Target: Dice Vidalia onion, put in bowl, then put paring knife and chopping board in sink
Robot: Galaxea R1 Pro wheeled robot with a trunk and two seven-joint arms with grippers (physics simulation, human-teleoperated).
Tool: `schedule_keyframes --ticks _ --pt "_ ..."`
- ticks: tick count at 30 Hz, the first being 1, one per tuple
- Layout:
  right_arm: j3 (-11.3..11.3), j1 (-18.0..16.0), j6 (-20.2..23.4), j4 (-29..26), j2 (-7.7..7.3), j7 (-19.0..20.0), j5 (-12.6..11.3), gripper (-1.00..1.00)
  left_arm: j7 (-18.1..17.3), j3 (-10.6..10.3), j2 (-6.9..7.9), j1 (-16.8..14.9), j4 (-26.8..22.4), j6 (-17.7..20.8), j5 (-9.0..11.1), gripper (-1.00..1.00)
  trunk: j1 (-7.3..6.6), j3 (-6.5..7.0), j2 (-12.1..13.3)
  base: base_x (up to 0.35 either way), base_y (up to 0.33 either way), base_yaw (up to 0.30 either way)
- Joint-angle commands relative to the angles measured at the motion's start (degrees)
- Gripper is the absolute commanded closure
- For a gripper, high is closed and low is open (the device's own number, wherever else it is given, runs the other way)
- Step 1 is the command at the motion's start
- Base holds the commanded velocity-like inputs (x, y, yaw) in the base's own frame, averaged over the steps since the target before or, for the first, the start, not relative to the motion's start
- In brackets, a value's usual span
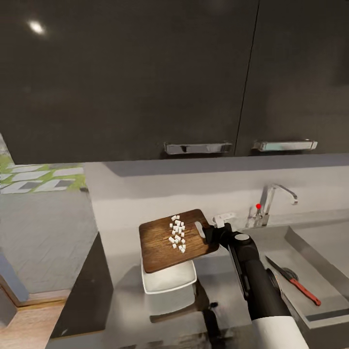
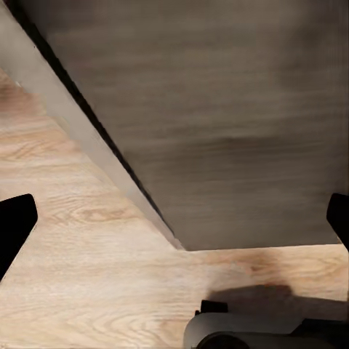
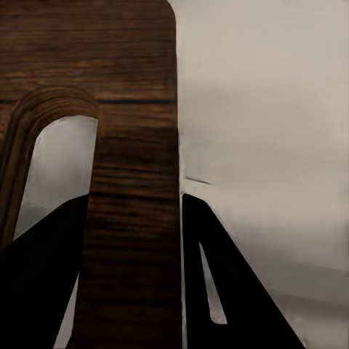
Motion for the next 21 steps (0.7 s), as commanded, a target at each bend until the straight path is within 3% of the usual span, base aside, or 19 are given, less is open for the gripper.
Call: schedule_keyframes --ticks 1,10,21 --pt "-0.02 -0.03 0.23 -0.07 0.04 0.42 0.40 1.00 0.16 -0.32 0.03 0.04 -0.12 -0.04 0.55 -1.00 0.03 0.08 -0.05 0.000 0.296 0.000" --pt "0.01 -0.03 0.23 -0.07 0.04 0.45 0.40 1.00 0.16 -0.32 -0.03 0.04 -0.12 -0.04 0.55 -1.00 0.03 0.81 -0.05 0.068 0.241 0.000" --pt "0.07 -0.03 0.21 0.03 0.04 0.73 0.32 1.00 0.16 -0.32 -0.01 0.04 -0.12 -0.04 0.54 -1.00 0.03 0.87 -0.05 0.034 0.019 0.000"
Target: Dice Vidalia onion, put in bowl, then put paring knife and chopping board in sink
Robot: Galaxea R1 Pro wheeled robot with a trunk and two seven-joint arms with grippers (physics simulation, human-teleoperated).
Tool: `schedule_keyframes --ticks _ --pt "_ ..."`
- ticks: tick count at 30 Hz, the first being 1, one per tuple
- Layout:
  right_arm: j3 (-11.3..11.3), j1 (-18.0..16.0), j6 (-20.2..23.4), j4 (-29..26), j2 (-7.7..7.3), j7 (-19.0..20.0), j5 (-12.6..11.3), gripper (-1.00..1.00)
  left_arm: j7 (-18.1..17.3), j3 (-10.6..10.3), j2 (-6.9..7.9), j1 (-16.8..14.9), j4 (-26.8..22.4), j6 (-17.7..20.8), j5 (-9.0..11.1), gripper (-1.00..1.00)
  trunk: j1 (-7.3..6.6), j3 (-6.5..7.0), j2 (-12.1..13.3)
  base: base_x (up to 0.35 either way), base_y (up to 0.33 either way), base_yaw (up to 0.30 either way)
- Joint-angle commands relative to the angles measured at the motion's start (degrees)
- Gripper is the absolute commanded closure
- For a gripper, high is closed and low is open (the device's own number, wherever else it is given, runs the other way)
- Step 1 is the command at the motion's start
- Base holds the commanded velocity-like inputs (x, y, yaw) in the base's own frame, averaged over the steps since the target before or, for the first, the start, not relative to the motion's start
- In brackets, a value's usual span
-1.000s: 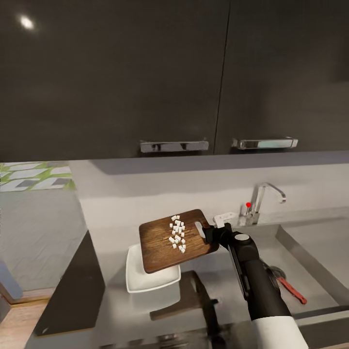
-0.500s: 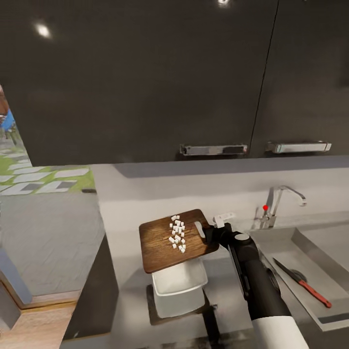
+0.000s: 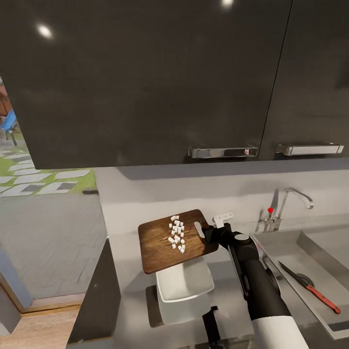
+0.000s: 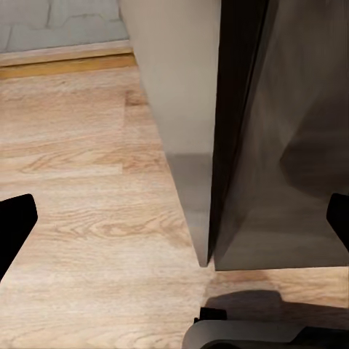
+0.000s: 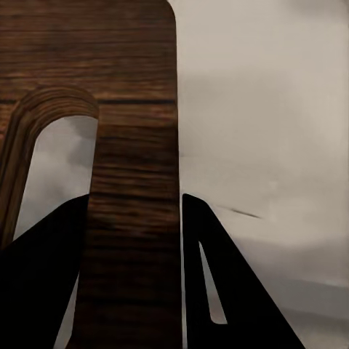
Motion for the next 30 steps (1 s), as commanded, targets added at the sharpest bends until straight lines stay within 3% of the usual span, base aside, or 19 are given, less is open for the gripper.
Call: schedule_keyframes --ticks 1,8,16,30 --pt "-0.02 -0.02 0.16 0.07 0.02 0.45 0.58 1.00 0.23 -0.51 0.03 0.05 -0.11 -0.05 0.48 -1.00 0.02 -0.01 -0.03 0.000 0.000 0.000" --pt "0.23 -0.02 0.00 -0.19 1.98 1.07 0.64 1.00 -0.08 -0.67 -1.45 1.24 -0.08 0.03 0.50 -1.00 0.02 -0.01 -0.03 0.000 0.000 0.000" --pt "0.08 -0.02 0.03 -0.07 2.02 2.14 0.67 1.00 -0.21 -0.47 -4.04 1.37 2.50 -0.04 0.51 -1.00 0.02 -0.01 -0.03 0.000 0.000 0.000" --pt "-0.02 -0.02 -0.05 -0.07 2.02 2.38 0.67 1.00 -0.03 -0.56 -3.90 1.37 7.00 -0.07 0.59 -1.00 0.02 -0.01 -0.03 0.000 0.000 0.000"
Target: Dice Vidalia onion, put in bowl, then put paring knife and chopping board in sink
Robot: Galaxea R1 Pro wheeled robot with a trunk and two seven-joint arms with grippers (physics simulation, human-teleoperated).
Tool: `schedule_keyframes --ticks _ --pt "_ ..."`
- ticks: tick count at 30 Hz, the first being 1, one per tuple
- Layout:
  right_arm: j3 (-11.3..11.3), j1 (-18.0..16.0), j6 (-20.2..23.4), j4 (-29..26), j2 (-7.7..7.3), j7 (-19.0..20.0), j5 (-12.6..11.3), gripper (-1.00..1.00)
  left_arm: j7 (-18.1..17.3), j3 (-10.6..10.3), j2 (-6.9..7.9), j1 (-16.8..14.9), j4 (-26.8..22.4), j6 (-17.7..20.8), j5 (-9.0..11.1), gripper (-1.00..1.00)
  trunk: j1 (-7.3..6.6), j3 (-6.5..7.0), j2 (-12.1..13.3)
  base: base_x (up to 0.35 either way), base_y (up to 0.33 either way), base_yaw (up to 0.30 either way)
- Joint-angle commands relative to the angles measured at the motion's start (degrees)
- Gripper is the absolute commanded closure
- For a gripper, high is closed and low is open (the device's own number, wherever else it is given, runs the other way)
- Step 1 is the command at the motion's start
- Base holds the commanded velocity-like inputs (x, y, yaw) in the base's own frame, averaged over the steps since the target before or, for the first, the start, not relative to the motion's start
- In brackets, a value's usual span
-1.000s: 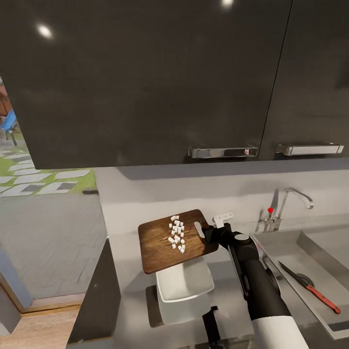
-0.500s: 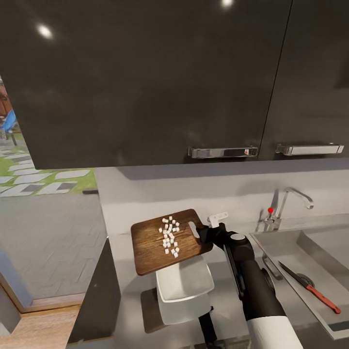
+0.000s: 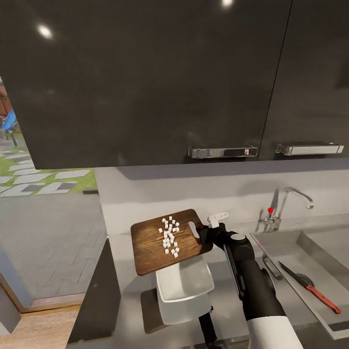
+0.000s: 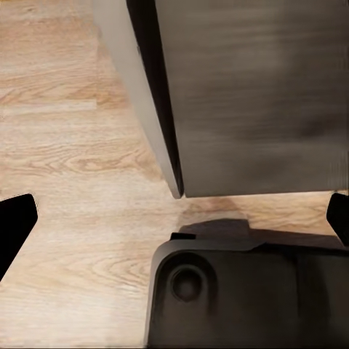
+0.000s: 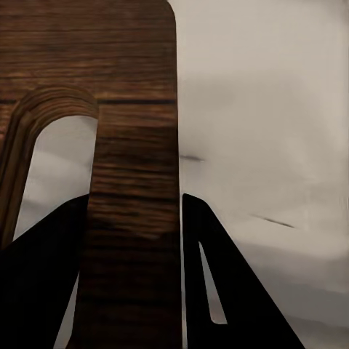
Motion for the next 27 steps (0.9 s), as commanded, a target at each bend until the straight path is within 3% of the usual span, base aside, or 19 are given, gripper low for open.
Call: schedule_keyframes --ticks 1,4,5,22,27 --pt "-0.04 -0.01 0.17 -0.06 0.02 0.45 0.59 1.00 0.27 -0.55 0.01 0.05 0.24 -0.05 0.47 -1.00 0.02 -0.01 -0.03 0.000 0.000 0.000" --pt "-0.13 -0.01 0.16 -0.06 0.02 0.95 0.59 1.00 0.31 -0.57 -0.02 0.05 1.20 -0.04 0.47 -1.00 0.02 -0.01 -0.03 0.000 0.000 0.000" --pt "-0.17 -0.01 0.16 -0.06 0.02 1.37 0.59 1.00 0.31 -0.57 -0.04 0.05 3.69 -0.04 0.47 -1.00 0.02 -0.01 -0.03 0.000 0.000 0.000" --pt "-0.44 -0.01 -1.20 -0.06 0.02 2.94 0.58 1.00 0.32 -0.56 -0.14 0.05 4.66 -0.04 0.47 -1.00 0.02 -0.01 -0.03 0.023 -0.006 0.000" --pt "-0.43 -0.01 -1.46 -0.07 0.02 2.94 -1.25 1.00 0.32 -0.54 -0.16 0.05 4.66 -0.04 0.47 -1.00 0.02 -0.01 -0.03 0.112 -0.133 0.000"
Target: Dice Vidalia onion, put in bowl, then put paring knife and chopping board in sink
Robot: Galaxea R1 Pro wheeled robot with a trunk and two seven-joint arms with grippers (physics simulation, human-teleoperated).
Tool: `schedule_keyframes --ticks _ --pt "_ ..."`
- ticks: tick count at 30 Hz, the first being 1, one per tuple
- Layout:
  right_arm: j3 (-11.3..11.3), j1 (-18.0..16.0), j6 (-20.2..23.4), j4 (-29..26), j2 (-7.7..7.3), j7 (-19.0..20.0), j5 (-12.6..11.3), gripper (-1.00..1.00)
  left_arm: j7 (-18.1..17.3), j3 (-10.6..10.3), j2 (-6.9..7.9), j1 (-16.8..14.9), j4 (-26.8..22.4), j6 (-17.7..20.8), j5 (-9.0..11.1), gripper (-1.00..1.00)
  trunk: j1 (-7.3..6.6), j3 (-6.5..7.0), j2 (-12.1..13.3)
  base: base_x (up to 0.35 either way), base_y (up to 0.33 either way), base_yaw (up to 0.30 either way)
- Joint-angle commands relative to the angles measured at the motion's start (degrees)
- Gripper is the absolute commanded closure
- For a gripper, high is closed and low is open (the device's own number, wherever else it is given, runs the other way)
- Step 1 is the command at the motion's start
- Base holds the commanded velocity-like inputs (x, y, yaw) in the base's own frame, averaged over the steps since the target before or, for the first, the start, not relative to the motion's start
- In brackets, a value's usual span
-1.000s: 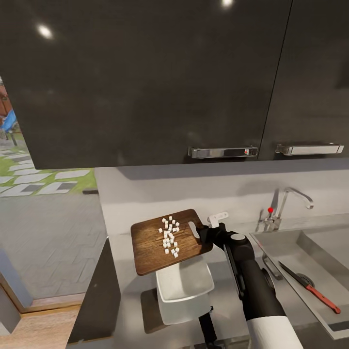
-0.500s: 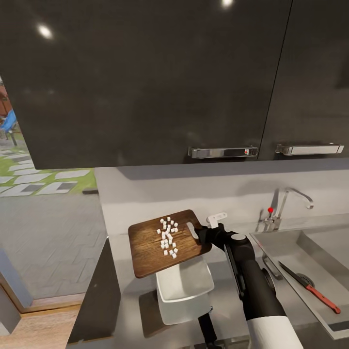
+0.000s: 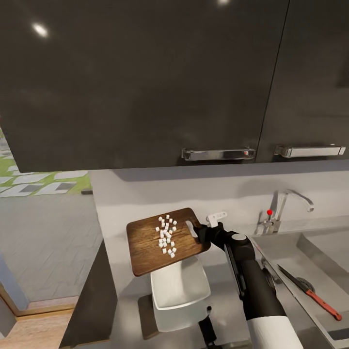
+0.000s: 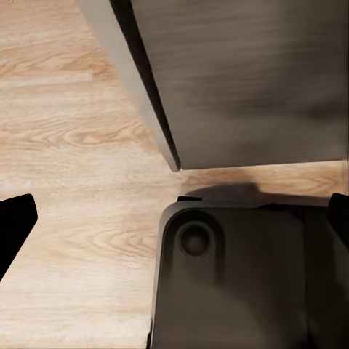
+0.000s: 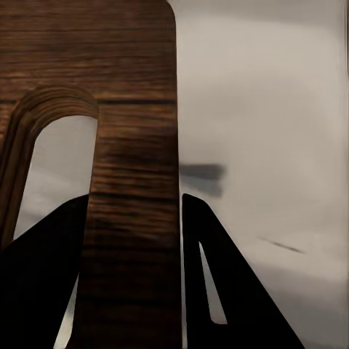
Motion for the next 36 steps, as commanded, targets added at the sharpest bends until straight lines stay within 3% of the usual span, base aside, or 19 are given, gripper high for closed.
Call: schedule_keyframes --ticks 1,30,36 --pt "-0.03 -0.01 0.14 -0.06 0.02 0.44 0.30 1.00 0.14 -0.50 0.01 -0.01 0.13 -0.26 0.50 -1.00 0.03 0.00 -0.03 0.062 -0.083 0.000" --pt "0.18 -0.01 -1.92 -0.04 0.02 0.44 -0.25 1.00 0.14 -0.46 0.06 -0.01 1.15 -0.17 0.58 -1.00 0.03 0.00 -0.03 0.010 -0.022 0.000" --pt "0.17 -0.01 -5.31 0.68 0.02 0.45 -0.26 1.00 0.14 -0.54 0.06 -0.01 1.26 -0.17 0.59 -1.00 0.03 0.00 -0.03 0.001 -0.001 0.000"
